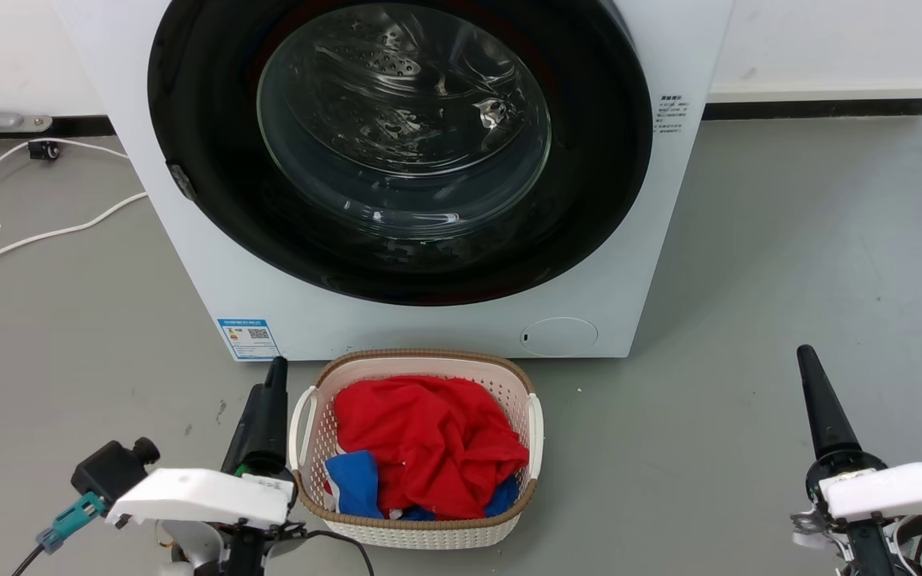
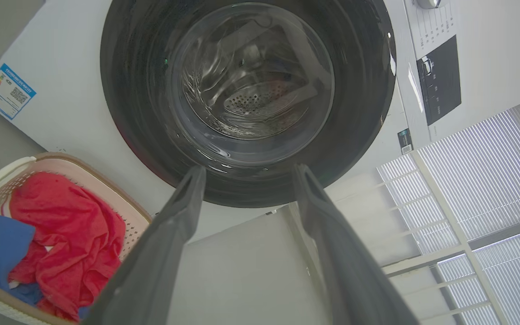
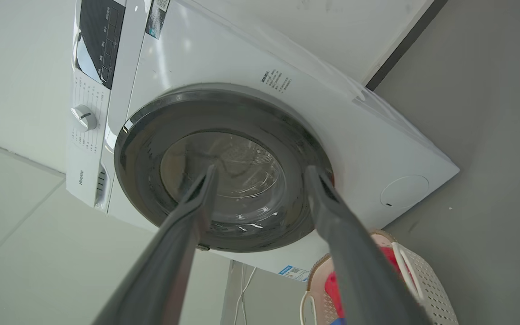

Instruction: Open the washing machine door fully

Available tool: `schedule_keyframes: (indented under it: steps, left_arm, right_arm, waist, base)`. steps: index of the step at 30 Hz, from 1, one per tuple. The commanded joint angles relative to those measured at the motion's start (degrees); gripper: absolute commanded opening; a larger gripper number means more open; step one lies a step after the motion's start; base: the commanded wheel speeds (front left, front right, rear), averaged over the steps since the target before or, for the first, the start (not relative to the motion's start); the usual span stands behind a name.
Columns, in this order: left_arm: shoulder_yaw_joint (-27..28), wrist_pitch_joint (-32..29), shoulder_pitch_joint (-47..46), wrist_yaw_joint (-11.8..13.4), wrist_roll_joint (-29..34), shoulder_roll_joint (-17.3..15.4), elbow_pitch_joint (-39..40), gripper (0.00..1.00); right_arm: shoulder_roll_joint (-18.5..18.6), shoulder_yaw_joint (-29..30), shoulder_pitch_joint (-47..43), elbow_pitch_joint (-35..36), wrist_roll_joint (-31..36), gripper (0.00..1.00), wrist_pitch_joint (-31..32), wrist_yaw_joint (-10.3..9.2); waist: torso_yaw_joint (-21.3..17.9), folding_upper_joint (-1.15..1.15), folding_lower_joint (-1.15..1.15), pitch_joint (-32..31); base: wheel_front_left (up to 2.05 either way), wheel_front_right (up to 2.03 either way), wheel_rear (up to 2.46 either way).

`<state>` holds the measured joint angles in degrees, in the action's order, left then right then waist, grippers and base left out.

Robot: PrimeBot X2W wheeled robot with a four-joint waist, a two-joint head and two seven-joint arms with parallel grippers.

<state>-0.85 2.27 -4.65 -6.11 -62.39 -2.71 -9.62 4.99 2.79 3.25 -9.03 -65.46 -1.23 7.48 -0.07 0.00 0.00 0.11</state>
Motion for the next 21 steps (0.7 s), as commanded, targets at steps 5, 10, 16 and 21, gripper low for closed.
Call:
schedule_keyframes:
  steps: [5, 10, 16, 21]
  left_arm:
    - [-1.68, 1.39, -1.24, 1.08, 9.15, -0.16, 0.78, 1.00]
    - [-2.74, 2.36, -1.39, 1.77, 15.64, -0.23, 0.78, 1.00]
    - [-3.36, 3.46, -1.58, 2.43, 21.33, -0.55, 0.96, 1.00]
    - [-3.96, 4.17, -1.86, 3.01, 25.02, -0.99, 0.96, 1.00]
  right_arm:
    - [0.33, -0.02, 0.37, 1.91, 10.12, 1.00, -0.09, 0.01]
    - [0.10, -0.50, 0.03, 3.05, 17.57, 1.00, 0.21, 0.02]
    - [0.10, -1.26, -0.27, 4.19, 23.96, 1.00, 0.39, 0.02]
    - [0.25, -1.86, -0.54, 4.90, 27.66, 1.00, 0.54, 0.02]
  waist:
    - [0.02, 0.00, 0.00, -0.05]
    - [0.00, 0.00, 0.00, -0.08]
    - [0.01, 0.00, 0.00, -0.12]
    - [0.07, 0.00, 0.00, -0.13]
  base:
    - [0.00, 0.00, 0.00]
    - [0.00, 0.00, 0.00]
    - [0.00, 0.00, 0.00]
    - [0.00, 0.00, 0.00]
